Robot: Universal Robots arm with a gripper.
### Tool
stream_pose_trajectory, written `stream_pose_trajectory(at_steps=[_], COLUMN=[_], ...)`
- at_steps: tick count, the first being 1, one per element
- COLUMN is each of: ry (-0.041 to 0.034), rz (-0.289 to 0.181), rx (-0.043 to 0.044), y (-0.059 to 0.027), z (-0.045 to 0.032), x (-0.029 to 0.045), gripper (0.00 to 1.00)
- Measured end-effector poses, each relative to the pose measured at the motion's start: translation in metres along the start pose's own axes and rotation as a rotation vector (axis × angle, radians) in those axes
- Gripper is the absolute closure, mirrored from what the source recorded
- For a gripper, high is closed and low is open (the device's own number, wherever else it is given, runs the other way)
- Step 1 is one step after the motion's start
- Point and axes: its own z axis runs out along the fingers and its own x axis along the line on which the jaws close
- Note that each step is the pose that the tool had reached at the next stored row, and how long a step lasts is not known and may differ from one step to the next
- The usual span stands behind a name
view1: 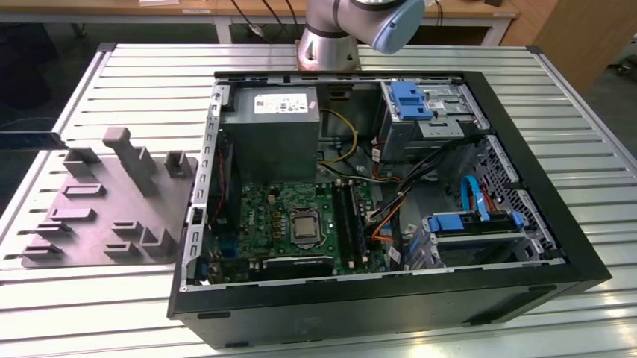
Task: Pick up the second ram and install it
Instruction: 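Pick up the second ram and move it above second insertion slot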
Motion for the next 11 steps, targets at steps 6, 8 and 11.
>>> stream_pose_trajectory(at_steps=[6, 8, 11], ry=[0.0001, 0.0000, 0.0000], rz=[0.000, 0.000, 0.000], rx=[-0.0001, 0.0001, 0.0002], y=[0.0004, 0.0005, 0.0005], z=[-0.0257, -0.0316, -0.0320], x=[-0.0013, -0.0016, -0.0017], gripper=[0.89, 0.89, 0.89])
